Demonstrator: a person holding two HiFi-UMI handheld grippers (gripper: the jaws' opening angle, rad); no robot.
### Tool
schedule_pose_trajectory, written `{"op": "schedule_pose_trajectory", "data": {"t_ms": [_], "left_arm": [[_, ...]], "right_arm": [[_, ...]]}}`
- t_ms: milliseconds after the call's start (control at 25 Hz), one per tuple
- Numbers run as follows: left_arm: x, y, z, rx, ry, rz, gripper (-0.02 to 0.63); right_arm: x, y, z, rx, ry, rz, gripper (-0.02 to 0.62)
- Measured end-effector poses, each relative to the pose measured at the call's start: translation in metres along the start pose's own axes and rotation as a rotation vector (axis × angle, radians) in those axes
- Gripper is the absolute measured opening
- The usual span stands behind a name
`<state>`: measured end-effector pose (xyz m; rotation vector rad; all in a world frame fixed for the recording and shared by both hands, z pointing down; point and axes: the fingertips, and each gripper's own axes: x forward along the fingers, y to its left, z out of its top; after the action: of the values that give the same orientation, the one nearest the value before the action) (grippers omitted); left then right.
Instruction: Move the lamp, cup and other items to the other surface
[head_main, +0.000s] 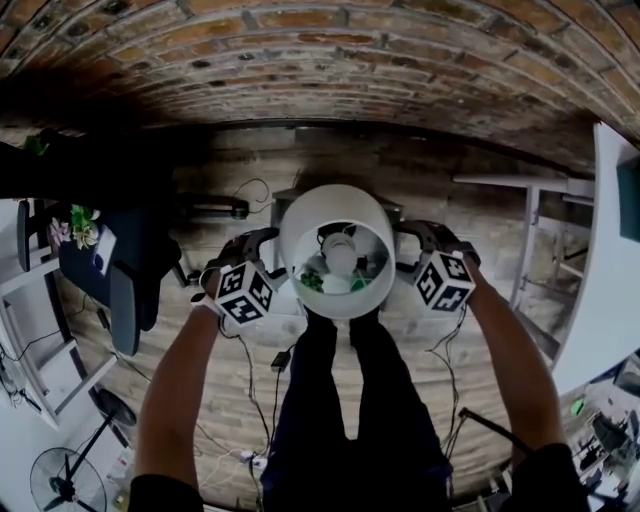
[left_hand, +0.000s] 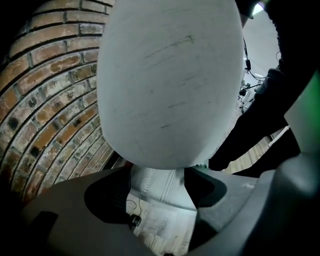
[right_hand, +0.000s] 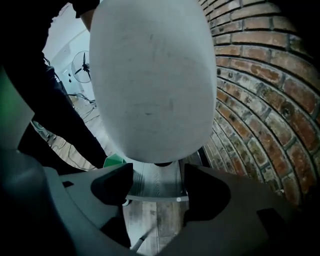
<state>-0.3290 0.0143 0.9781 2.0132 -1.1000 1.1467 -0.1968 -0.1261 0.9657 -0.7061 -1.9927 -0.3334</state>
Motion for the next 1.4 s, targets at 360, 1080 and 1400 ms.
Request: {"op": "schedule_pose_trajectory", "data": {"t_ms": [360,1080,1400], "left_arm": [[0.002,0.000,0.007,0.109,-0.007,0.016,0.324],[-0.092,-0.018,0.063,0.172,-0.042,-0.006,0.322],[-0.202,-0.049,0.127,0.235,-0.081,-0.041,0.322]], "right_arm": [[0.012,-0.001,0.013,-0.070,-0.032,0.010,0.362],[-0.085,0.025,0.059,-0.015,-0.067,-0.011,0.348],[-0.199,0.062,0.109,0.034,-0.076,-0.051,0.348]]}}
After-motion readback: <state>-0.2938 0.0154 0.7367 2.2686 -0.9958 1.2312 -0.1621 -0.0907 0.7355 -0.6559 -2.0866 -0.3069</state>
